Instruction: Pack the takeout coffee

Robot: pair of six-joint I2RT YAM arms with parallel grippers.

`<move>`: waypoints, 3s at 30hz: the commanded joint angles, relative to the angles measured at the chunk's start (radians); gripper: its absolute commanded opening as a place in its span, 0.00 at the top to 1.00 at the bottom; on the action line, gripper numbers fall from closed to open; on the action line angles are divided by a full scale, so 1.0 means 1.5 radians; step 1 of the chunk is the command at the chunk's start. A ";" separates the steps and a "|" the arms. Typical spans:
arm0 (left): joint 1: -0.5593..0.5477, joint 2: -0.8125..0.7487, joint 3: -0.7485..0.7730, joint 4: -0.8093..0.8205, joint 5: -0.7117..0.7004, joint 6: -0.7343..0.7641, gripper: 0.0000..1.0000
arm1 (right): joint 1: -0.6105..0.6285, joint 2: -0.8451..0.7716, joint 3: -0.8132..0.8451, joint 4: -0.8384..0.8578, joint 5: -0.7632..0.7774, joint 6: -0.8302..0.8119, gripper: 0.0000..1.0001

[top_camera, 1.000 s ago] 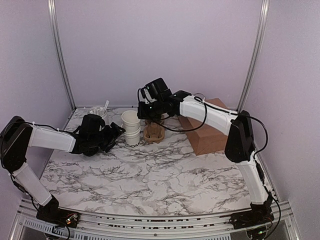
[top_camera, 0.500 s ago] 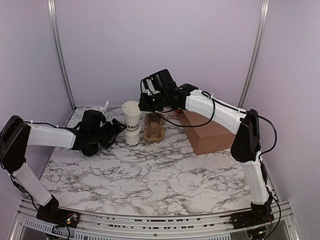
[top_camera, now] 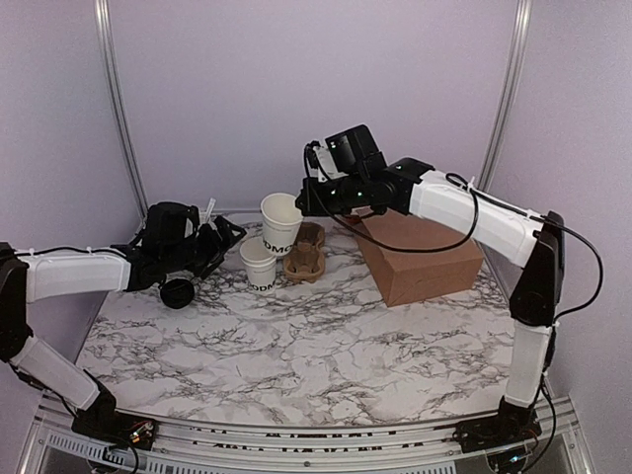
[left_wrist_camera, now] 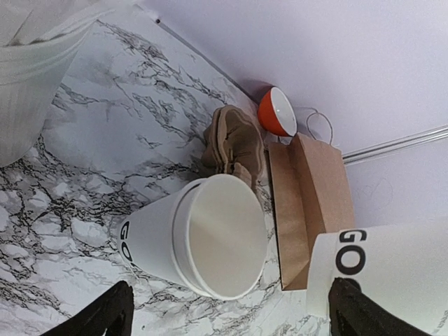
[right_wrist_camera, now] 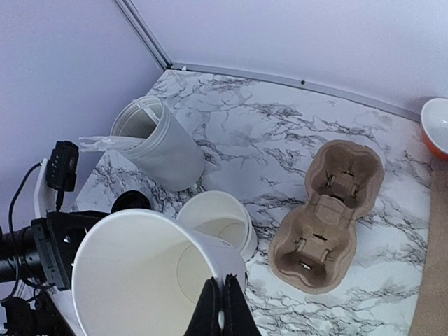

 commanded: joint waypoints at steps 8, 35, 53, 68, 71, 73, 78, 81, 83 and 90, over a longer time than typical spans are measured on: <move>-0.019 -0.141 0.010 -0.126 -0.006 0.103 0.01 | 0.008 -0.230 -0.337 0.078 0.039 -0.042 1.00; -0.020 -0.237 0.031 -0.307 -0.146 0.191 0.01 | 0.071 -0.256 -0.582 0.213 0.066 -0.013 1.00; -0.019 -0.240 0.005 -0.325 -0.152 0.191 0.01 | 0.079 -0.243 -0.593 0.182 0.059 0.010 0.70; 0.018 -0.224 -0.026 -0.436 -0.196 0.160 0.01 | 0.074 -0.326 -0.556 0.143 0.129 -0.037 0.15; 0.054 -0.218 -0.045 -0.459 -0.204 0.145 0.01 | 0.062 -0.339 -0.554 0.145 0.129 -0.045 0.15; 0.092 -0.217 -0.058 -0.472 -0.205 0.134 0.01 | 0.052 -0.348 -0.558 0.146 0.126 -0.049 0.15; 0.164 -0.193 -0.064 -0.476 -0.225 0.143 0.05 | 0.022 -0.378 -0.582 0.166 0.111 -0.046 0.15; 0.177 -0.147 -0.045 -0.476 -0.246 0.156 0.20 | 0.009 -0.390 -0.594 0.173 0.102 -0.045 0.16; 0.185 -0.115 -0.030 -0.477 -0.258 0.164 0.33 | -0.004 -0.395 -0.598 0.174 0.102 -0.045 0.16; 0.198 -0.029 0.013 -0.470 -0.277 0.179 0.60 | -0.014 -0.411 -0.615 0.182 0.101 -0.043 0.16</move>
